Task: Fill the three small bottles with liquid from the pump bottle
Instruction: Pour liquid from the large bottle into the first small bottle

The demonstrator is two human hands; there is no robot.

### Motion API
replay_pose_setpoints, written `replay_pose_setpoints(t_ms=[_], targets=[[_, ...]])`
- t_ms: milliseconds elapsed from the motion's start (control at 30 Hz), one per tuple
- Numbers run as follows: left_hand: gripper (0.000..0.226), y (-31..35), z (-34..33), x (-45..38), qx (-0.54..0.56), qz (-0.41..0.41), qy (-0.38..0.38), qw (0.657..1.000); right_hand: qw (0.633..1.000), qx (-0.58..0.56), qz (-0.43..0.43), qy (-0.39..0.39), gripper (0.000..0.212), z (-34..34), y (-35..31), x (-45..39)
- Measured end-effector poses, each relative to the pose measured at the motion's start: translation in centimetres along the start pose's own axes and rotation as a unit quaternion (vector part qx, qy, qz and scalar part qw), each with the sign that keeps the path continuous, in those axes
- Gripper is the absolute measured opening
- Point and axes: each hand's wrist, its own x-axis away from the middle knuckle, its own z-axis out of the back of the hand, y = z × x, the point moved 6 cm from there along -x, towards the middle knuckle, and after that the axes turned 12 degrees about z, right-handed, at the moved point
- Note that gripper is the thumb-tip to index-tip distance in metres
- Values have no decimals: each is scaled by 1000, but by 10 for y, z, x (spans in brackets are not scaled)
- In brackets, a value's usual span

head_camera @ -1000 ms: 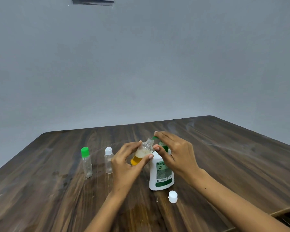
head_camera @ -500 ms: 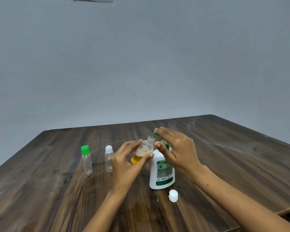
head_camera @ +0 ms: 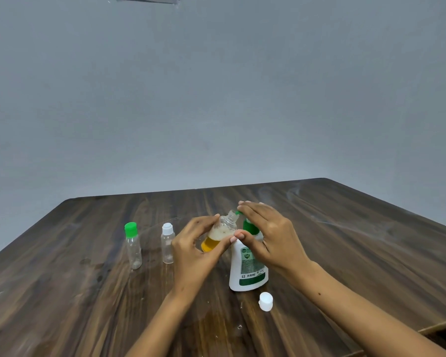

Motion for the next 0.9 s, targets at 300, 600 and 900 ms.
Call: replay_pose_setpoints(t_ms=[300, 600, 900], targets=[[49, 0, 2, -1, 7, 8, 8, 1000, 1000, 2, -2, 5, 76, 4, -1, -6], [46, -3, 1, 0, 3, 12, 12, 1000, 999, 22, 19, 18, 75, 11, -1, -12], [45, -2, 0, 0, 0, 9, 9, 1000, 999, 19, 5, 27, 74, 11, -2, -8]])
